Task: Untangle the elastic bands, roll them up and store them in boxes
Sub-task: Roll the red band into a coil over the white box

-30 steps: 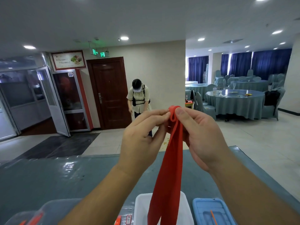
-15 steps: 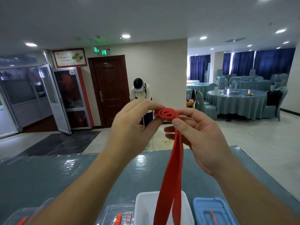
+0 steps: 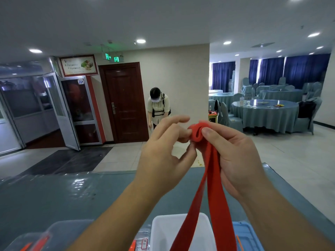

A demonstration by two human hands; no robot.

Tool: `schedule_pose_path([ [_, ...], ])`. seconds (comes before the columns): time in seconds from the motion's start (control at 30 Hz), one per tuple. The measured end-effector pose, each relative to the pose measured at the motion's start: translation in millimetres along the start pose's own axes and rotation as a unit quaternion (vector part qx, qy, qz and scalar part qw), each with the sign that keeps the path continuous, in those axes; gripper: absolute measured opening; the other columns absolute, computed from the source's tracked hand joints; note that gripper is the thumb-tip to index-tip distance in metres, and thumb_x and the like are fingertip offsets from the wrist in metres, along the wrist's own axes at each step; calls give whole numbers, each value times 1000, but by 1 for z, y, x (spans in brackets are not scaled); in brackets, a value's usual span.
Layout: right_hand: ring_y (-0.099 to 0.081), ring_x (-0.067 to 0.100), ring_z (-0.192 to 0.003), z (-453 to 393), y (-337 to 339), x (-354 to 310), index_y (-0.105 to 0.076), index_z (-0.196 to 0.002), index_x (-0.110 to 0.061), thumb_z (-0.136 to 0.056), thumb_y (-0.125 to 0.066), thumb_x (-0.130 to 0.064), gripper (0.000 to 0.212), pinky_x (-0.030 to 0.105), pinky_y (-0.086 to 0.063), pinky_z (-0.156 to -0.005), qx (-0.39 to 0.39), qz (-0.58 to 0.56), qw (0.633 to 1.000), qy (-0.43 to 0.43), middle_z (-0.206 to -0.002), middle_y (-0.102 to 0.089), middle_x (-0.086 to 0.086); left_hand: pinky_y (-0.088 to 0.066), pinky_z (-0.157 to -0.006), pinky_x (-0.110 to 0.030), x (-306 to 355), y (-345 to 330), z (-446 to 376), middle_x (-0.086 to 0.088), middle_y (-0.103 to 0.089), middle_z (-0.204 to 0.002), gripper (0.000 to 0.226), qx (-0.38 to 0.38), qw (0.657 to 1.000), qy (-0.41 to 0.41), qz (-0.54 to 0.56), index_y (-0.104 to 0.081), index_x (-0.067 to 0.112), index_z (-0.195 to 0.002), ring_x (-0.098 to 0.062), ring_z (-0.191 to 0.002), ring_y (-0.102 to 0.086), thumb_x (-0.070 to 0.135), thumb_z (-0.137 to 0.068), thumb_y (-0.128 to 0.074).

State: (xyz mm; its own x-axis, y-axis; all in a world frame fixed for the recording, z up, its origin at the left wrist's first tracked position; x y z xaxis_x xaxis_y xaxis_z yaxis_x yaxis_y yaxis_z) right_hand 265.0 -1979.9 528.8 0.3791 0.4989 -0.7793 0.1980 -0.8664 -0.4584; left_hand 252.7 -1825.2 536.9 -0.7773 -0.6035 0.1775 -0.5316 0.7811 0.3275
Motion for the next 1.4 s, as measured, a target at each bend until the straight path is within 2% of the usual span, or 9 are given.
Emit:
schedule_pose_path([
  [0.2,-78,26,-84,-3,12,-3,-66,-107,-9,-77,-78,-15,33,34,-60,-80,-20,112,993,-8,-93,-81,14,-57,-87,-23,-13,4,-6,8,-64,-119,49,-134,991,0,-6,-63,23,-140,-8,-98,-65,22,-92,-73],
  [0.33,-73,46,-94,1,13,3,-80,-91,-13,-67,-81,-30,30,60,-56,-100,-9,75,997,2,-94,-77,24,-56,-81,-22,-11,5,-8,2,-66,-114,34,-96,995,-32,-5,-72,13,-123,-10,-92,-62,23,-91,-77],
  [0.53,-77,22,-100,3,9,6,-84,-102,-27,-76,-75,-13,31,31,-60,-93,-73,103,991,31,-104,-81,6,-56,-71,-26,-6,-1,3,7,-69,-105,32,-15,999,32,-8,-68,19,-112,-11,-86,-65,21,-85,-84],
  [0.67,-77,11,-100,-1,19,2,-79,-110,-23,-86,-74,2,35,22,-57,-91,-88,222,969,67,-103,-82,-3,-61,-77,-32,-6,3,-4,9,-71,-109,31,-159,969,170,78,-62,27,-106,-18,-89,-70,26,-85,-84],
  [0.8,-76,10,-103,-2,22,-4,-79,-115,-30,-88,-77,-5,37,30,-58,-97,-141,344,925,76,-106,-80,-11,-59,-89,-54,-13,14,-13,-2,-79,-97,20,-240,916,278,163,-64,21,-101,-24,-90,-76,25,-89,-80],
  [0.9,-75,9,-105,-4,21,-5,-76,-120,-31,-88,-79,-8,39,36,-57,-100,-167,388,904,63,-107,-80,-13,-61,-89,-41,-14,16,-16,7,-78,-102,24,-268,914,276,131,-68,24,-109,-12,-92,-76,21,-90,-80],
  [1.03,-74,2,-101,-6,20,-5,-63,-111,-34,-84,-83,-11,40,22,-56,-95,-174,390,904,10,-103,-79,-18,-58,-90,-17,-13,18,-18,18,-74,-113,47,-312,912,259,64,-63,40,-133,7,-101,-69,29,-90,-80],
  [1.23,-79,19,-83,-7,22,-6,-76,-88,-30,-68,-84,-28,22,35,-65,-82,-126,295,944,80,-89,-81,1,-59,-93,-21,-6,19,-21,11,-76,-111,39,-247,934,238,102,-68,23,-130,1,-102,-72,18,-92,-78],
  [1.4,-78,19,-98,-6,22,0,-78,-111,-18,-75,-75,-20,36,29,-61,-90,-100,192,973,83,-101,-82,2,-59,-92,-22,-9,13,-18,3,-78,-113,41,-146,924,290,200,-65,18,-132,-6,-104,-74,10,-94,-74],
])
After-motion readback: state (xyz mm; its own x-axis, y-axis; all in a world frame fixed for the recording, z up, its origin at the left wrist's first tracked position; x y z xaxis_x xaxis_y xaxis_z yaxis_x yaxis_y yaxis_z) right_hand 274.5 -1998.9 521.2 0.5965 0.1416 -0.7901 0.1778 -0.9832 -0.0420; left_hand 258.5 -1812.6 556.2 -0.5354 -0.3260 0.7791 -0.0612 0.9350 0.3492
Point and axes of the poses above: each hand's wrist, its own z-axis away from the middle knuckle, its own y-axis out of the back of the hand, x = y × z, the point moved 3 cm from there along -z, towards the middle knuckle
